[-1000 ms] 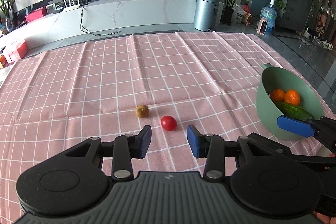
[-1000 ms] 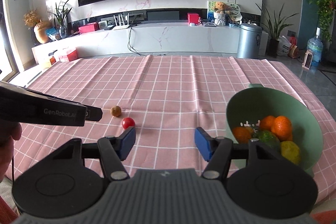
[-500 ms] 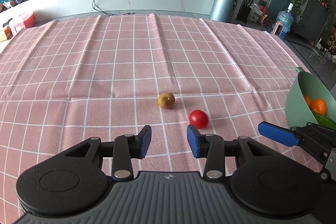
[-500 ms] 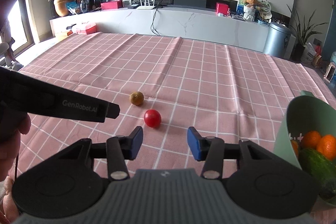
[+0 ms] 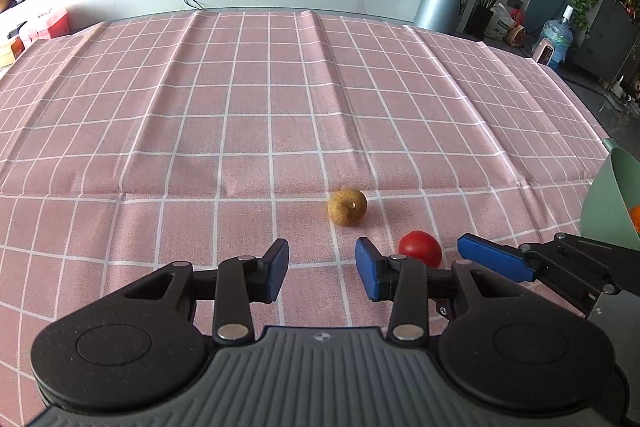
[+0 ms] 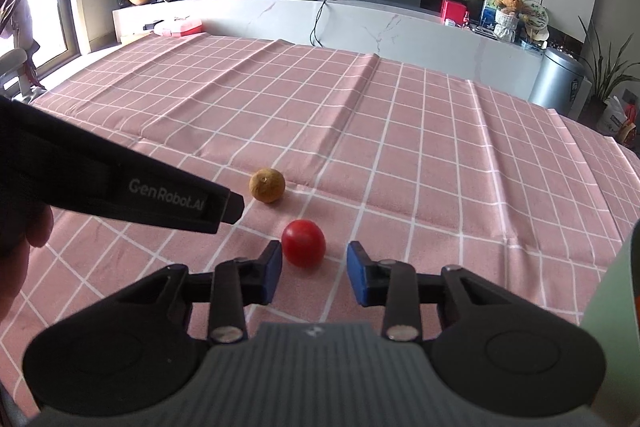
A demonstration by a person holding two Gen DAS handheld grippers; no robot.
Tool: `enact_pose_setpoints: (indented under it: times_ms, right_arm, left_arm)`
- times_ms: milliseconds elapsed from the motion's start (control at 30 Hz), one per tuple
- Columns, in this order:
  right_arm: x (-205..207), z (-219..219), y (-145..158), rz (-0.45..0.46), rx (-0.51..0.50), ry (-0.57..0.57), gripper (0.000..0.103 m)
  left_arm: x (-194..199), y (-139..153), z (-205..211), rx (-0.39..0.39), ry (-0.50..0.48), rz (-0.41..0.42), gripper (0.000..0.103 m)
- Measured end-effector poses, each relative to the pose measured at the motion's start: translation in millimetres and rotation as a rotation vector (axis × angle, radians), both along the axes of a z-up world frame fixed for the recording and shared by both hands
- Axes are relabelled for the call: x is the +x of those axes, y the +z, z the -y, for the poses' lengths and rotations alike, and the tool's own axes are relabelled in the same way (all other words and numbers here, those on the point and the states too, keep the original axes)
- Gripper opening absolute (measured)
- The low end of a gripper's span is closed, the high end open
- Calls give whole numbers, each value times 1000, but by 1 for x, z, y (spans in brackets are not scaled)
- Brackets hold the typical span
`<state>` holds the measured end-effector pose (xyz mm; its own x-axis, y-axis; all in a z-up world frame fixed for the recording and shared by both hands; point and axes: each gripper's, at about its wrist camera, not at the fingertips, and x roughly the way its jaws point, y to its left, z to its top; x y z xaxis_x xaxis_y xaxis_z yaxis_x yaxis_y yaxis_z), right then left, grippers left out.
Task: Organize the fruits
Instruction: 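Grasp the red cherry tomato with the right tool while the left tool grasps the last kiwi, then carry the tomato and kiwi into the colander and open both tools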
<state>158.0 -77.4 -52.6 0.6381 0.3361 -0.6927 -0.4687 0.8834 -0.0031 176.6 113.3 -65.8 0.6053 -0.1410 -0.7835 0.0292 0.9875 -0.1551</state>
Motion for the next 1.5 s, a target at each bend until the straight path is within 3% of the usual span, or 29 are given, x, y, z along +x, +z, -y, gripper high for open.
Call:
enact_pose_setpoints:
  times_ms: [467, 700, 900, 1033, 1267, 1500]
  right_arm:
    - [9, -8, -12, -18, 44, 18, 23]
    - [14, 8, -11, -29, 36, -80, 23]
    - [12, 10, -10, -17, 28, -81, 23]
    - [9, 14, -9, -10, 23, -88, 23]
    - [-5, 37, 18, 11, 22, -126, 23]
    - [-24, 87, 63, 51, 47, -212, 23]
  left_arm:
    - [12, -12, -2, -44, -5, 42, 46]
    - [18, -10, 6, -41, -29, 84, 46]
    - [22, -12, 12, -37, -41, 83, 31]
    - [21, -10, 15, -32, -49, 90, 27]
    - [11, 15, 29, -74, -71, 127, 27]
    - [-10, 52, 85, -79, -216, 172, 27]
